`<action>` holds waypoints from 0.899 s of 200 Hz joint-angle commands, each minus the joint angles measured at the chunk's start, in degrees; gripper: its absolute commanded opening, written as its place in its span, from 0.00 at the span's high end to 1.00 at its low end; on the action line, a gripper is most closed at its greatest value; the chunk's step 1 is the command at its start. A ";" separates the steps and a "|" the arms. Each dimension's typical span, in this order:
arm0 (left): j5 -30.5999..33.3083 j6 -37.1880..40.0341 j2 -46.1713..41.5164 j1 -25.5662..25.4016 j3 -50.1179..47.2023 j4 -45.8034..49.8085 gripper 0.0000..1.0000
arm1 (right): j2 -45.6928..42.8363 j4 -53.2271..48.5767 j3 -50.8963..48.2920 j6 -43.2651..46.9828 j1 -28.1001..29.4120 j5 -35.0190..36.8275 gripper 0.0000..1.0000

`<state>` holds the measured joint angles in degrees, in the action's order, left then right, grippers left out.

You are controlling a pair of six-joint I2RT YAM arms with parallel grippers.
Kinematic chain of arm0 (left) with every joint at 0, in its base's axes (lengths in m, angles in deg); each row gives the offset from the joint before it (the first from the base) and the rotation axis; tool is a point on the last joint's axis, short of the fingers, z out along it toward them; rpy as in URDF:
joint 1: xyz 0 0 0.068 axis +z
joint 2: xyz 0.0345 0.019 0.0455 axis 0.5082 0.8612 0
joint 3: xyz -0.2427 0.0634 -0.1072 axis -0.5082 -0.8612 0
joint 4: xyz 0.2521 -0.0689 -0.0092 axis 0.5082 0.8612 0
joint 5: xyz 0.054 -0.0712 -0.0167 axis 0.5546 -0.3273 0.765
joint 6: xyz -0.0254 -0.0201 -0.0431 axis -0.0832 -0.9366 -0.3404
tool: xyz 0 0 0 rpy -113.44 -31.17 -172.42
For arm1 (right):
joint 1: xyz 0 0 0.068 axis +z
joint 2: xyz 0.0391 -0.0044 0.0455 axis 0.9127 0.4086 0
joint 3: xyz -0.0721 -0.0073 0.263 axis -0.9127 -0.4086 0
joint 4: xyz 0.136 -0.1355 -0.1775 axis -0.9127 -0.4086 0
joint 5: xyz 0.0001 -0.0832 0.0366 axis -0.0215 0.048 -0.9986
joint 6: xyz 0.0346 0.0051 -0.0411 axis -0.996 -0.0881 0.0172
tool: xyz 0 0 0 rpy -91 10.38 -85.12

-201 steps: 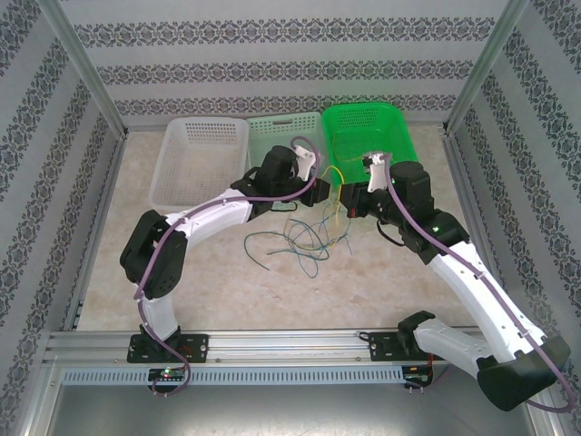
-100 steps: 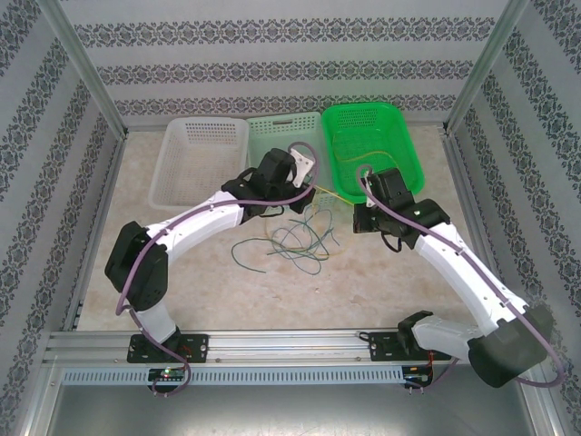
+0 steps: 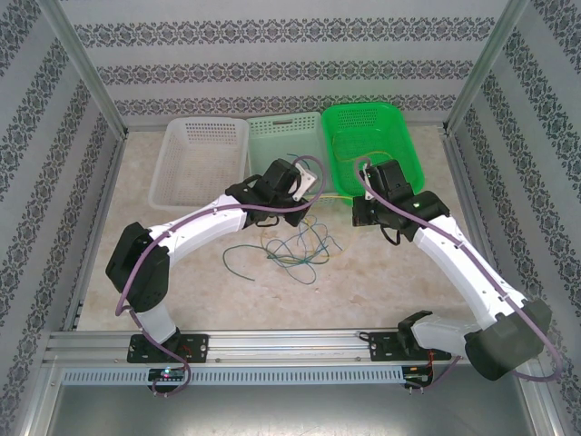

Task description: Untangle the cables

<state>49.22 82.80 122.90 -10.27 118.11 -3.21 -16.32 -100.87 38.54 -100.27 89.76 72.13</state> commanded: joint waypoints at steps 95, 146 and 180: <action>9.04 -5.20 -3.47 -0.07 2.11 1.63 1.00 | -2.48 2.89 -4.58 -4.16 0.03 -1.05 0.62; 3.68 -9.28 -4.58 -0.03 2.17 -2.24 1.00 | -5.07 12.12 -17.96 -12.90 0.03 -6.73 0.33; 1.48 -9.99 -5.59 0.12 2.10 -2.77 1.00 | -6.46 25.21 -27.92 -18.41 1.53 -5.70 0.31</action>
<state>53.31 74.94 119.56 -10.27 118.59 -4.00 -21.59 -87.21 16.01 -112.53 89.83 66.69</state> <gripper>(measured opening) 0.069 0.680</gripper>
